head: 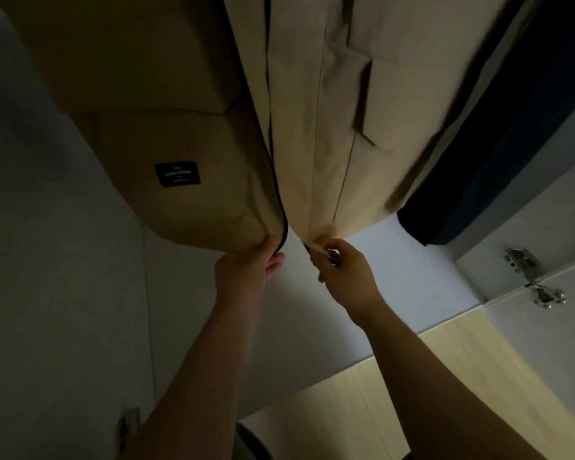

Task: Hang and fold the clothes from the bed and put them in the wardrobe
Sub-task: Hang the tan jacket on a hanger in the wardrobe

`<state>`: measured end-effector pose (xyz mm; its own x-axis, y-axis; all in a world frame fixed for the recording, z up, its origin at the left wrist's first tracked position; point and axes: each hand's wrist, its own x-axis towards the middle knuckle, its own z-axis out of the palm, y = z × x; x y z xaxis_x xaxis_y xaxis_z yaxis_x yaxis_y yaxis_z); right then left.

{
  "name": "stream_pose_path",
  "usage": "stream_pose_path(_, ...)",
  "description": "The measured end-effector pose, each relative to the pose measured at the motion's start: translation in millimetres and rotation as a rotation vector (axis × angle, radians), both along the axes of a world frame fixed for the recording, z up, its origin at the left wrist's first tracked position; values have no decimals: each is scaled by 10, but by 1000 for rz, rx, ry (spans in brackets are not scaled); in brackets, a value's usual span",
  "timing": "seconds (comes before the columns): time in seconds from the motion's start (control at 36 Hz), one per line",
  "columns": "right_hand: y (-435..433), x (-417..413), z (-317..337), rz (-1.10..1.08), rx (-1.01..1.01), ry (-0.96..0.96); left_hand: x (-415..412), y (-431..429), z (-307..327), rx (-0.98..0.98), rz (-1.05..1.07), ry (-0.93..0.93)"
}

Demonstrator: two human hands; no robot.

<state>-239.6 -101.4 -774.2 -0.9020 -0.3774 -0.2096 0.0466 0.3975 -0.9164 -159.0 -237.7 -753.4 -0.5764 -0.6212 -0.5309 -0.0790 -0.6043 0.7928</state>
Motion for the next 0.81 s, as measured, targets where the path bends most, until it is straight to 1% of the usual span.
stream_pose_path(0.06,31,-22,23,11,-39,-77,2,-6,1,12,3,-10)
stream_pose_path(0.17,74,-37,68,2,-204,-343,26,-29,-10,25,13,-13)
stream_pose_path(0.25,78,-52,59,-25,-239,-429,30,-47,-4,11,21,2)
stream_pose_path(0.31,57,-47,33,-63,-236,-439,29,-56,-31,-9,-2,6)
stream_pose_path(0.42,-9,-75,-65,-88,-172,-345,33,-91,-101,-52,-75,6)
stream_pose_path(0.53,-91,-89,-112,-68,-268,-462,28,-148,-178,-143,-121,-11)
stream_pose_path(0.61,-148,-66,-123,-34,-305,-530,26,-167,-235,-256,-153,-35)
stream_pose_path(0.69,-209,-58,-137,23,-265,-543,27,-182,-269,-368,-180,-82)
stream_pose_path(0.81,-283,-35,-154,50,-194,-498,44,-204,-274,-410,-172,-80)
